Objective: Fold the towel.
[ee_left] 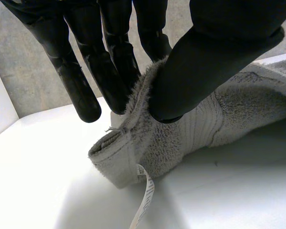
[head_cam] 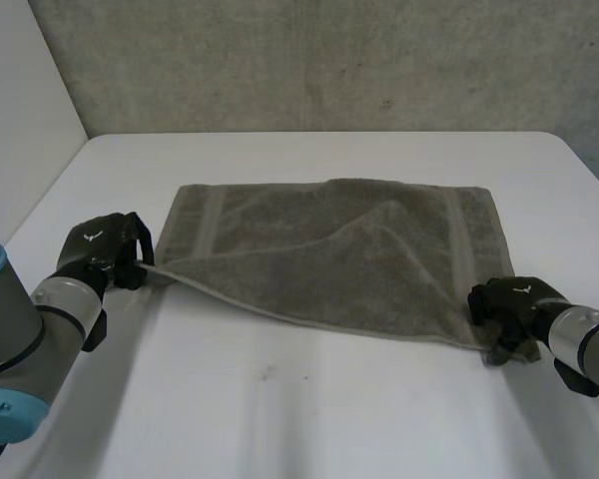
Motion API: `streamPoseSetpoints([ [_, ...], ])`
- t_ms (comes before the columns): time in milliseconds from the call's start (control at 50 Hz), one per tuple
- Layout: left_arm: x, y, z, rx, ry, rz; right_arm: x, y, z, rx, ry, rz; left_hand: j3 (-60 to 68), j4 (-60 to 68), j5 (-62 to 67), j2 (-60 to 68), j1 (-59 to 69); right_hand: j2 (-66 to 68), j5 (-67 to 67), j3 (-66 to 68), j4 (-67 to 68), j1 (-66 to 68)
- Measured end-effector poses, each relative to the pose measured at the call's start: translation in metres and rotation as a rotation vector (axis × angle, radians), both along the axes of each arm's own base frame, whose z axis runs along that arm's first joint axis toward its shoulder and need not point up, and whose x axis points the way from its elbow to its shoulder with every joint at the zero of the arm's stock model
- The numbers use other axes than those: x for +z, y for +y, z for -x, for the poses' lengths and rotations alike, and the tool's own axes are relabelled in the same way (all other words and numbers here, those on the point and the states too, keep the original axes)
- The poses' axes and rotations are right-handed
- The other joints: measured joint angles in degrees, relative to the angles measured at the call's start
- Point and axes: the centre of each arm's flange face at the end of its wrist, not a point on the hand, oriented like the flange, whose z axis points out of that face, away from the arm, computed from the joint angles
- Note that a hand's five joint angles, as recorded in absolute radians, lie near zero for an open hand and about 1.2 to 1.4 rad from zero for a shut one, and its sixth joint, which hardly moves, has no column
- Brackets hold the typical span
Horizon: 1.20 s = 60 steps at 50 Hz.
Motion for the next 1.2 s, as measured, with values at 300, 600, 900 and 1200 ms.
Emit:
streamPoseSetpoints([
  [300, 0.001, -0.001, 0.0, -0.001, 0.001, 0.003, 0.004, -0.013, 0.002, -0.01, -0.002, 0.08, 0.0, 0.0, 0.0, 0.0, 0.0, 37.7, 37.0, 37.7, 37.1, 36.3],
  [600, 0.029, 0.028, -0.005, -0.022, -0.076, -0.009, 0.092, -0.001, 0.026, 0.026, 0.113, 0.306, 0.0, 0.0, 0.0, 0.0, 0.0, 37.8, 37.0, 37.7, 37.1, 36.3],
  [900, 0.057, 0.099, -0.02, -0.137, -0.363, 0.039, 0.136, 0.029, 0.055, 0.153, 0.282, 0.259, 0.0, 0.0, 0.1, 0.0, 0.0, 37.8, 37.0, 37.7, 37.1, 36.3],
  [1200, 0.03, 0.016, 0.018, -0.23, -0.332, 0.052, 0.107, -0.056, 0.018, 0.173, 0.29, 0.344, 0.0, 0.0, 0.1, 0.0, 0.0, 37.8, 37.2, 37.7, 37.1, 36.4],
])
